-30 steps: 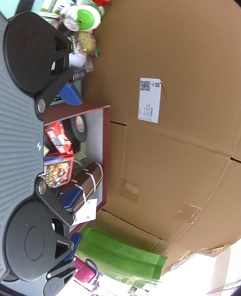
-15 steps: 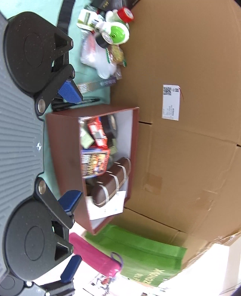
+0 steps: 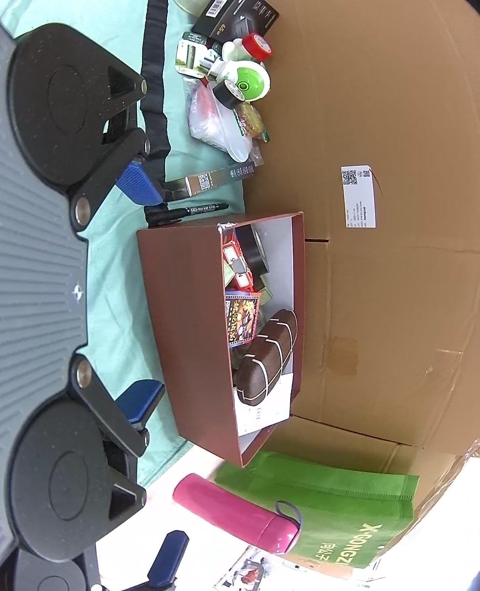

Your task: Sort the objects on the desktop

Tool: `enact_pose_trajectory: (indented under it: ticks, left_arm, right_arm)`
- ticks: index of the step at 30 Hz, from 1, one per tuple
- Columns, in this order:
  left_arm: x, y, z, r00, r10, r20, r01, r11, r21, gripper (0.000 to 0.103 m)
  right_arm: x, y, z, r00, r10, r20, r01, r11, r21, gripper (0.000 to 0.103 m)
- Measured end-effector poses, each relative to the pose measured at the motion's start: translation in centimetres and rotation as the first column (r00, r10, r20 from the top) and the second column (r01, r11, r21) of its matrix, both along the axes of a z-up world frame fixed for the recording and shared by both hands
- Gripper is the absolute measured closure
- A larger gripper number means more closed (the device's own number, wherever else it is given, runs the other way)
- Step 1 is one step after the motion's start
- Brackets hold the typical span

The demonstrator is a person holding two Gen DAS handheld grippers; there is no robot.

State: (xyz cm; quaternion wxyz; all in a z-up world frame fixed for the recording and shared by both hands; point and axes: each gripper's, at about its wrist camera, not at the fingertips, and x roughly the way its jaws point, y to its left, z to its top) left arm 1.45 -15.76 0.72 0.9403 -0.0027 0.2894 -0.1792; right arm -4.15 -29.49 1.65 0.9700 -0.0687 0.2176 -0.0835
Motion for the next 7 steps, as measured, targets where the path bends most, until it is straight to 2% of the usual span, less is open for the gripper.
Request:
enact_pose_trajectory:
  ticks: [7]
  left_arm:
    - [-0.71,-0.17,0.06,1.0,-0.02,0.005,0.02,1.0,0.002,0.0]
  right_arm:
    - [-0.25,0.04,-0.24,1.0,-0.011,-0.003,0.011,1.0,0.014,0.002]
